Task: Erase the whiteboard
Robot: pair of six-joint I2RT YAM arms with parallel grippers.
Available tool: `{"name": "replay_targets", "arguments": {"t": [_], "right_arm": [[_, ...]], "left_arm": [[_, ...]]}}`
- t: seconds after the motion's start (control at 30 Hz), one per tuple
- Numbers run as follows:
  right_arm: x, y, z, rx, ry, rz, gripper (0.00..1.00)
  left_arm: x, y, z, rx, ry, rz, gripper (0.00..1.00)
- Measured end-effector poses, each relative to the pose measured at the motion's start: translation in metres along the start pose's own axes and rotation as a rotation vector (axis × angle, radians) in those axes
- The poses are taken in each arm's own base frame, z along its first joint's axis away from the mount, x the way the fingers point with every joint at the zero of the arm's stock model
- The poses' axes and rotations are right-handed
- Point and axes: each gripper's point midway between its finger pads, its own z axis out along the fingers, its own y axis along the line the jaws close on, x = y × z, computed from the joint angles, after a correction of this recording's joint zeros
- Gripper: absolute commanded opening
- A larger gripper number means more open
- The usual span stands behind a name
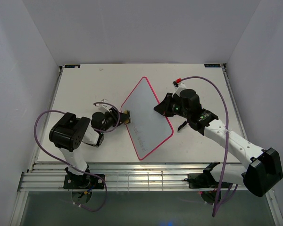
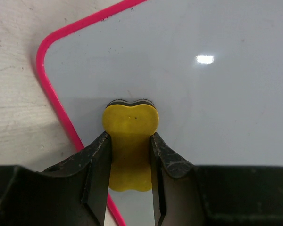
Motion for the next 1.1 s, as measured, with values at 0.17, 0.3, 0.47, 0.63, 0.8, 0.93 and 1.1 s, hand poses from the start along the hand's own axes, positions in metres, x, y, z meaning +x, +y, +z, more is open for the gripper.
{"name": "replay_targets", "arguments": {"t": [0.17,0.3,0.47,0.63,0.8,0.93,1.1], "right_arm": [[0.0,0.0,0.0,-0.002,0.0,0.002,0.08],[0.001,0.001,0.001,-0.008,0.005,0.003,0.08],[0.009,0.007,0.002,-0.049,0.047,-0.001,0.08],[0.01,0.008,0.002,-0.053,0.05,-0.002,0.08],[0.008,0.006,0.002,-0.04,0.038,0.001,0.08],[0.002,0.004,-0.001,-0.015,0.008,0.004,0.08],[-0.001,0.003,-0.004,-0.003,-0.006,0.003,0.08]], "left_arm": [[0.01,-0.025,-0.008,0.048,0.017,0.023,0.0],[0.02,-0.084,-0.016,0.179,0.038,0.085,0.0],[0.027,-0.136,-0.031,0.309,0.048,0.121,0.0],[0.021,-0.116,-0.028,0.242,0.034,0.116,0.0],[0.019,-0.058,-0.026,0.081,-0.001,0.071,0.0],[0.041,-0.002,-0.032,-0.084,0.029,0.003,0.0],[0.046,0.006,-0.033,-0.099,0.029,-0.03,0.0]]}}
